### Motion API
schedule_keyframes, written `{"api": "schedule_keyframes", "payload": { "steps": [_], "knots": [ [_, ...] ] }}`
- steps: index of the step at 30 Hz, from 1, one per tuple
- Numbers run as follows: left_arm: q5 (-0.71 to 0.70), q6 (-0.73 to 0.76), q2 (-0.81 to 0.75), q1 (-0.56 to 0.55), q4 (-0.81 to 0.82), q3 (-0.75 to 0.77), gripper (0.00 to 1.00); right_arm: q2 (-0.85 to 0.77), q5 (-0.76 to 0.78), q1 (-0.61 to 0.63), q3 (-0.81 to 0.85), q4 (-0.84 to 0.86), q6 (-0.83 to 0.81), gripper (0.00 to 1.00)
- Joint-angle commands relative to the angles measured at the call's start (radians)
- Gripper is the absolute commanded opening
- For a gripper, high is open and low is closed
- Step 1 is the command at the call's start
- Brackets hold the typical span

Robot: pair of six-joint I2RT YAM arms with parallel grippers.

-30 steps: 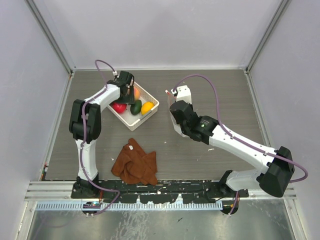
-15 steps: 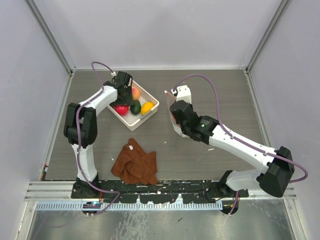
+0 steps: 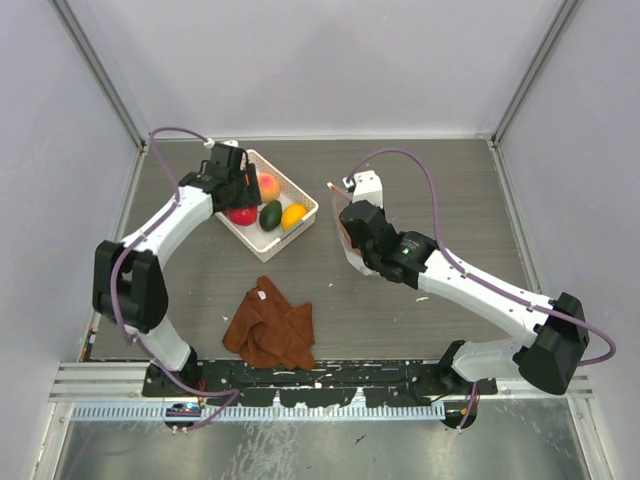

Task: Place the food in the zip-top bag and seal the zipper
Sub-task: Pick up the fake fruit from the bin, then place the fake fruit in the zipper food storage bag.

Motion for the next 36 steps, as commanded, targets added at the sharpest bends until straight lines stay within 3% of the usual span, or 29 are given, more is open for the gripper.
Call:
{"api": "schedule_keyframes", "payload": {
  "steps": [1, 15, 36],
  "knots": [
    [0.1, -0.062, -0.153, -0.004, 0.127, -0.072, 0.27, -0.036, -0.003, 0.003, 0.024, 0.035, 0.029, 0.0],
    [0.334, -0.236, -0.408, -0.071, 0.336, -0.273, 0.2, -0.025, -0.06, 0.002, 0.037, 0.045, 0.07, 0.0],
    [0.338, -0.443, -0.649, -0.21, 0.704, -0.574, 0.15, 0.176, -0.273, 0.003, 0.142, 0.074, 0.068, 0.0]
  ]
}}
